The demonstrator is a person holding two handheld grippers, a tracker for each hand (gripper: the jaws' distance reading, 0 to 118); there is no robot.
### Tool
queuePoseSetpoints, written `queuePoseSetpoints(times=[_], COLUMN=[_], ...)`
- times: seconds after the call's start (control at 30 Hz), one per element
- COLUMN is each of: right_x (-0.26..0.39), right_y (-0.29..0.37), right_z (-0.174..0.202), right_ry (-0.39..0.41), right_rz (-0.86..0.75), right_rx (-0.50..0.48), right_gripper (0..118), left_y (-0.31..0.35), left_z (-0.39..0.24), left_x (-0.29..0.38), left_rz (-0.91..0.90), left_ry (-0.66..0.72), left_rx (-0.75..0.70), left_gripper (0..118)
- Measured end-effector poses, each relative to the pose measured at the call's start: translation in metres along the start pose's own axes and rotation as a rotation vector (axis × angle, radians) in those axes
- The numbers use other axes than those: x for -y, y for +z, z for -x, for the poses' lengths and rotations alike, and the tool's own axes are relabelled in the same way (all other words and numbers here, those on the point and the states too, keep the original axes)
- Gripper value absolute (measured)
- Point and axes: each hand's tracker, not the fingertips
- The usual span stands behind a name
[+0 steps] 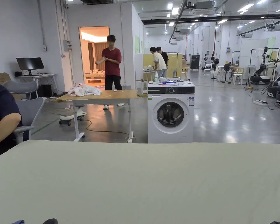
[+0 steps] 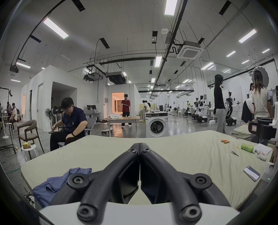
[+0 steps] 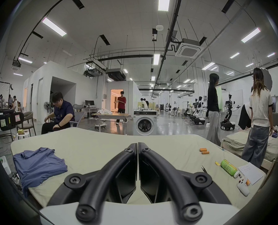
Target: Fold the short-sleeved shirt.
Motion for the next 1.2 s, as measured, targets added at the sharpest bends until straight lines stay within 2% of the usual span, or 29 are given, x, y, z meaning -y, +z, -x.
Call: queuePoseSetpoints(times=[0.1,0.13,0.17,0.27,0.33,0.4,0.43,0.47,0.5,0.53,0.57,0.6,0.63,0.67,0.73,0.77,0.83,0.9,0.97,1.0,1.03,1.1,1.13,1.2], right_x=[0.0,0.0,-0.001,0.009,0.028,0.052,0.074,0.088,0.087,0.097,0.146,0.105,0.098,0.097,0.069,0.06,0.049,0.047,0.054,0.057,0.059,0.058,0.056,0.053], right_y=[0.0,-0.001,-0.002,-0.003,-0.004,-0.002,0.009,0.003,0.009,0.011,0.016,0.012,0.011,0.008,0.002,-0.003,-0.005,-0.004,-0.002,-0.001,-0.001,0.001,0.001,0.003], right_z=[0.0,0.0,0.003,0.02,0.03,0.031,0.067,0.036,0.031,0.03,0.046,0.036,0.033,0.04,0.024,0.029,0.014,-0.01,-0.026,-0.031,-0.035,-0.035,-0.032,-0.037], right_ry=[0.015,0.038,0.126,0.541,0.869,1.312,1.483,1.599,1.634,1.658,1.648,1.632,1.595,1.483,1.191,1.008,0.586,0.206,-0.052,-0.113,-0.125,-0.053,-0.034,-0.057], right_rz=[0.003,0.007,0.013,0.023,0.042,0.034,0.011,0.007,0.014,0.02,0.028,0.052,0.054,0.074,0.105,0.112,0.134,0.16,0.185,0.192,0.193,0.177,0.175,0.172], right_rx=[0.001,0.001,0.019,0.057,0.026,-0.017,-0.036,-0.093,-0.178,-0.234,-0.257,-0.237,-0.211,-0.158,-0.072,-0.023,0.056,0.056,0.041,0.032,0.037,0.082,0.09,0.069], right_gripper=[0,0,0,0,0,0,0,0,0,0,0,0,0,0,0,0,0,0,0,0,0,0,0,0], left_y=[0.0,-0.001,-0.001,-0.004,-0.008,-0.007,-0.004,-0.002,0.003,0.004,0.005,0.005,0.004,0.003,-0.002,-0.005,-0.006,-0.005,-0.008,-0.008,-0.008,-0.006,-0.006,-0.006], left_z=[0.0,-0.001,-0.006,-0.029,-0.039,-0.046,-0.047,-0.048,-0.052,-0.052,-0.054,-0.055,-0.055,-0.054,-0.047,-0.041,-0.03,-0.018,0.014,0.02,0.025,0.024,0.025,0.02], left_x=[-0.002,-0.004,-0.005,0.006,0.027,0.057,0.071,0.081,0.084,0.09,0.09,0.087,0.081,0.072,0.051,0.047,0.042,0.047,0.053,0.057,0.059,0.058,0.056,0.053], left_rz=[-0.006,-0.01,-0.022,-0.042,0.013,0.03,0.03,0.036,-0.034,-0.019,-0.008,0.007,-0.002,-0.005,0.001,0.062,0.074,0.109,0.15,0.163,0.155,0.111,0.12,0.13], left_ry=[-0.02,-0.07,-0.191,-0.756,-1.098,-1.398,-1.502,-1.558,-1.558,-1.551,-1.506,-1.43,-1.325,-1.203,-0.918,-0.796,-0.495,-0.177,0.11,0.197,0.252,0.306,0.292,0.271], left_rx=[-0.003,-0.005,-0.028,-0.043,-0.004,0.1,0.152,0.203,0.237,0.259,0.251,0.247,0.21,0.176,0.119,0.095,0.063,0.1,0.128,0.121,0.131,0.135,0.126,0.114], left_gripper=[0,0,0,0,0,0,0,0,0,0,0,0,0,0,0,0,0,0,0,0,0,0,0,0])
